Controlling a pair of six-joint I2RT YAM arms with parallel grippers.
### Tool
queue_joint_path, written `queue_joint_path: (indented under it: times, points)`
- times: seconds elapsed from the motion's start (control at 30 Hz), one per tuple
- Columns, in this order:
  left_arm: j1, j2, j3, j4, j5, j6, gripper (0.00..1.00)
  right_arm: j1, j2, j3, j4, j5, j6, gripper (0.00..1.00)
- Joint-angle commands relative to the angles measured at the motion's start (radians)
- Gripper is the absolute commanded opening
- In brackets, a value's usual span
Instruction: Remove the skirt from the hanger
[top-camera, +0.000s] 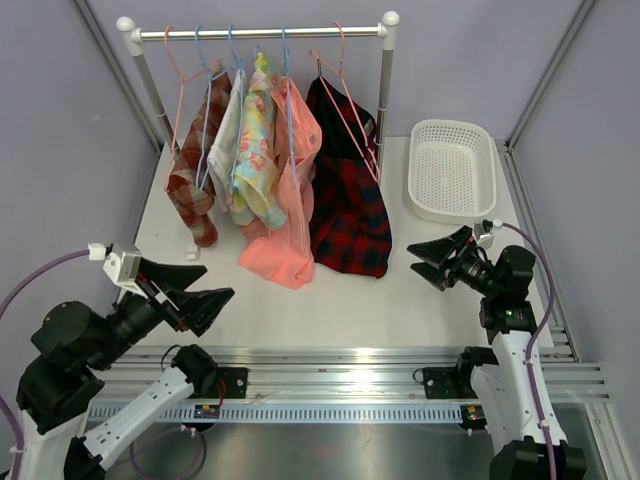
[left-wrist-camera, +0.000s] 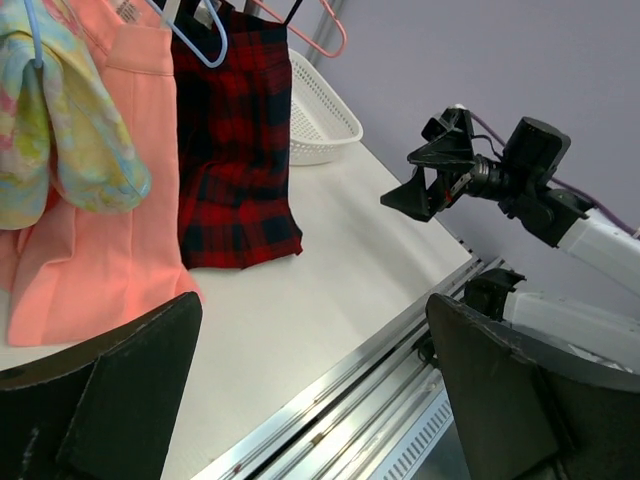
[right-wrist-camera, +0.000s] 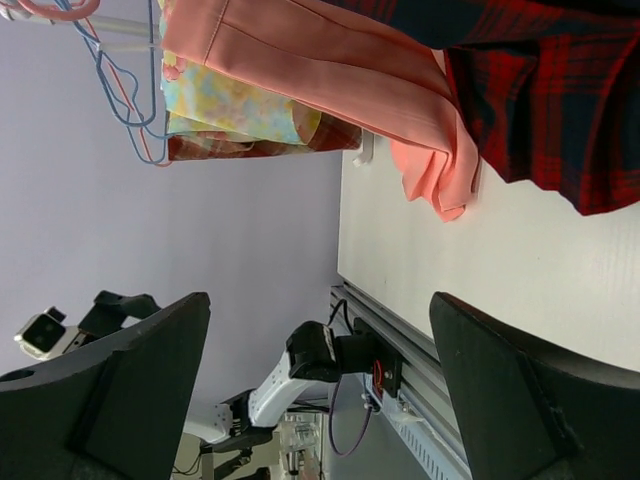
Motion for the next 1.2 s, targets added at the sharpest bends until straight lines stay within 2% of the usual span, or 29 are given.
queue_joint_path:
  times: [0.0, 0.1, 0.23, 0.33, 0.37, 0.43, 0.47, 0.53, 0.57, 0.7, 0.77, 0.83, 0.87, 0.9, 0.97, 1.07, 1.13, 1.17]
  points:
    - [-0.003, 0.058, 0.157, -0.106, -0.011, 0.095, 0.99, 0.001, -0.026, 0.045, -0.075, 0.024, -0.073, 0.99]
    - [-0.003, 0.166, 0.312, -0.204, -0.055, 0.148, 0.99, 0.001, -0.058, 0.046, -0.066, 0.037, -0.079, 0.99]
    - [-0.003, 0.271, 0.441, -0.215, -0.081, 0.192, 0.99, 0.002, -0.099, 0.137, -0.095, 0.073, -0.114, 0.99]
    - [-0.003, 0.351, 0.493, -0.203, -0.149, 0.217, 0.99, 0.004, -0.015, 0.404, -0.25, 0.113, -0.274, 0.99]
    - [-0.003, 0.37, 0.499, -0.186, -0.172, 0.221, 0.99, 0.004, 0.022, 0.583, -0.296, 0.125, -0.361, 1.0]
    - [-0.003, 0.414, 0.524, -0.165, -0.256, 0.22, 0.99, 0.004, 0.13, 0.745, -0.362, 0.149, -0.414, 0.99]
    - [-0.003, 0.46, 0.539, -0.148, -0.278, 0.214, 0.99, 0.004, 0.172, 0.898, -0.383, 0.159, -0.458, 1.0]
    - [-0.003, 0.499, 0.561, -0.123, -0.318, 0.194, 0.99, 0.004, 0.302, 1.043, -0.457, 0.208, -0.492, 0.99]
    - [-0.003, 0.509, 0.559, -0.096, -0.325, 0.186, 0.99, 0.004, 0.341, 1.148, -0.456, 0.22, -0.497, 0.99]
    - [-0.003, 0.539, 0.533, -0.077, -0.351, 0.174, 0.99, 0.028, 0.549, 1.289, -0.33, 0.225, -0.444, 0.97]
    - [-0.003, 0.528, 0.495, -0.082, -0.367, 0.169, 0.99, 0.085, 0.64, 1.462, -0.392, 0.264, -0.539, 0.94]
    - [-0.003, 0.504, 0.471, -0.086, -0.381, 0.152, 0.99, 0.227, 0.793, 1.63, -0.585, 0.408, -0.651, 0.94]
    - [-0.003, 0.496, 0.46, -0.085, -0.376, 0.148, 0.99, 0.261, 0.842, 1.793, -0.638, 0.45, -0.727, 0.94]
    - [-0.003, 0.49, 0.447, -0.085, -0.373, 0.137, 0.99, 0.296, 0.929, 1.866, -0.711, 0.491, -0.74, 0.94]
    - [-0.003, 0.494, 0.45, -0.089, -0.376, 0.126, 0.99, 0.317, 0.99, 2.018, -0.756, 0.534, -0.765, 0.94]
    - [-0.005, 0.586, 0.541, -0.1, -0.348, 0.119, 0.99, 0.395, 1.044, 2.088, -0.845, 0.689, -0.841, 0.94]
    - [-0.005, 0.669, 0.664, -0.108, -0.312, 0.12, 0.98, 0.41, 0.996, 2.015, -0.829, 0.763, -0.845, 0.92]
    - [-0.005, 0.747, 0.703, -0.103, -0.304, 0.123, 0.98, 0.41, 0.963, 1.887, -0.804, 0.777, -0.843, 0.92]
